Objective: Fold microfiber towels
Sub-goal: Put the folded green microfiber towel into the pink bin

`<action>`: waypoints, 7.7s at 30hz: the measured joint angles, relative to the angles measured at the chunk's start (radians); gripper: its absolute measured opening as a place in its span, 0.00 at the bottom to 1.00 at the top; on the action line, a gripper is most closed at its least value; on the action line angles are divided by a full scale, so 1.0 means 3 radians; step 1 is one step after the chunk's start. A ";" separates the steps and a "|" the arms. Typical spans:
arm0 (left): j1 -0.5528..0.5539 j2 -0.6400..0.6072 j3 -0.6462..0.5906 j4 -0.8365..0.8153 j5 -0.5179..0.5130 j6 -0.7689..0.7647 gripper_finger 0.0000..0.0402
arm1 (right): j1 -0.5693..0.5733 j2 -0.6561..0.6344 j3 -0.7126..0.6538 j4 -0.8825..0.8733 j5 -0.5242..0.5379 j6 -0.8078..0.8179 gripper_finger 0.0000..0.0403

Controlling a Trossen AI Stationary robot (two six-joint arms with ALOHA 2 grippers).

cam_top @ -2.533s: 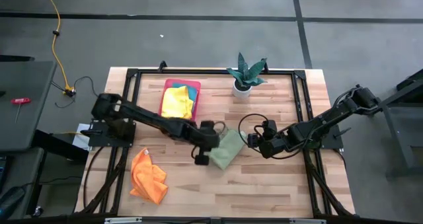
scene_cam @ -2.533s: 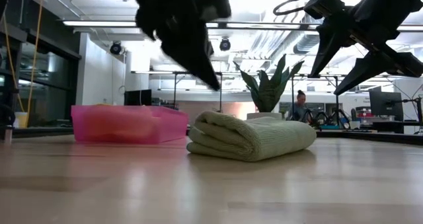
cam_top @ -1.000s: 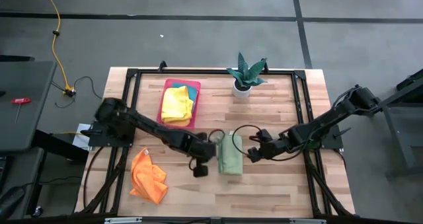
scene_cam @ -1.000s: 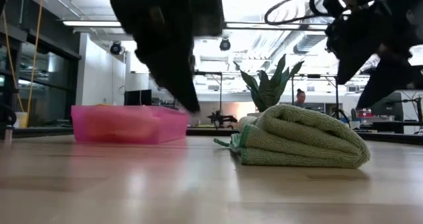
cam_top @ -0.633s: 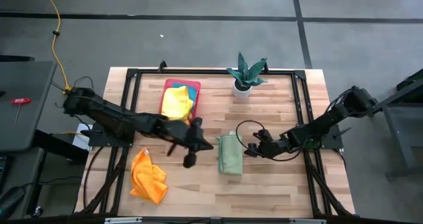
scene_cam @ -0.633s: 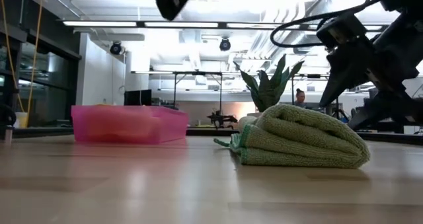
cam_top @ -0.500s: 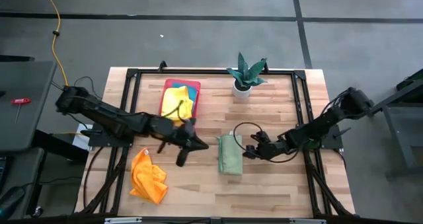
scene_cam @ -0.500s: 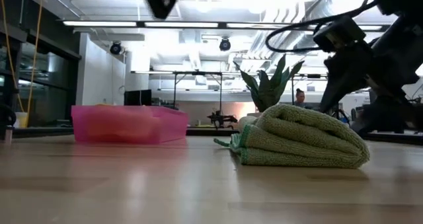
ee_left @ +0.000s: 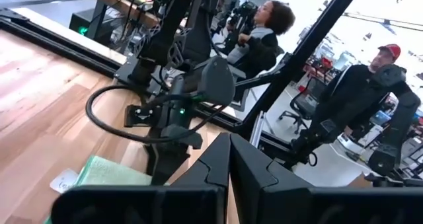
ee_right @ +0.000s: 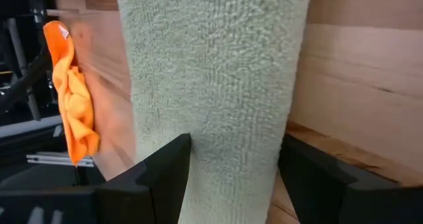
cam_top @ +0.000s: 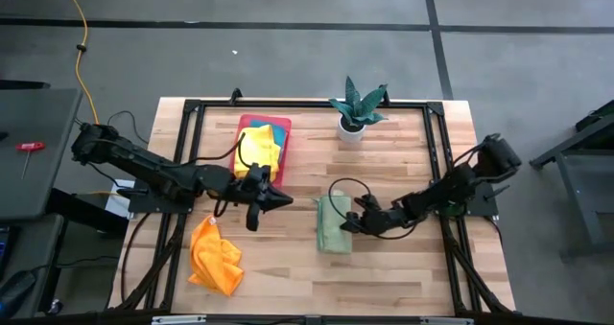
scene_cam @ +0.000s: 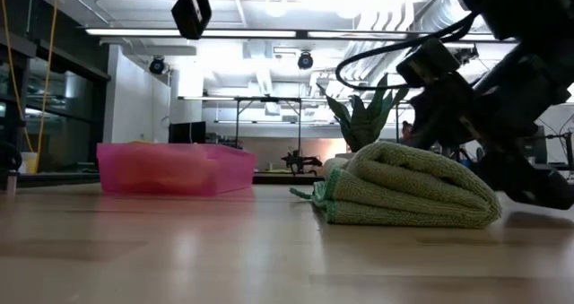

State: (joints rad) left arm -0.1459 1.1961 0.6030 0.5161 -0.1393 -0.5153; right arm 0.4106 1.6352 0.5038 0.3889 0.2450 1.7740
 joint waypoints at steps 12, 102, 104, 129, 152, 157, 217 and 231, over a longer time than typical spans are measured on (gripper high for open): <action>0.0193 -0.0355 0.0016 -0.0014 0.0148 0.0178 0.00 | -0.0071 0.0170 0.0082 0.0103 0.0145 0.0034 0.50; 0.0894 0.1851 0.2450 -0.3422 0.2255 0.1697 0.46 | -0.0671 -0.0228 0.2749 -0.3335 -0.1182 -0.5218 0.00; 0.0895 0.1851 0.2450 -0.3503 0.2255 0.1735 0.32 | -0.0685 -0.0228 0.2749 -0.3341 -0.1182 -0.5216 0.00; 0.1338 0.0936 0.2449 -0.4937 0.1832 0.1554 0.02 | -0.0892 -0.0346 0.2750 -0.3927 -0.0807 -0.4980 0.46; 0.3520 0.0437 0.1940 -0.4822 0.2442 0.1270 0.01 | -0.1152 -0.0729 0.2750 -0.4215 -0.0562 -0.4883 0.47; 0.3737 0.0503 0.1795 -0.4811 0.2895 0.1513 0.01 | -0.1152 -0.0729 0.2750 -0.4217 -0.0562 -0.4869 0.47; 0.3764 0.1780 0.2505 -0.4702 0.3587 0.1551 0.01 | -0.1083 -0.0725 0.2749 -0.4201 -0.0333 -0.4403 0.47; 0.3968 0.1780 0.2485 -0.5200 0.2974 0.1535 0.01 | -0.1082 -0.0724 0.2749 -0.4200 -0.0335 -0.4341 0.47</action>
State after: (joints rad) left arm 1.0444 1.7302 1.3486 -1.0439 0.7530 -0.0547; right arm 0.0860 1.4181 1.3285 -0.8711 0.1446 0.4717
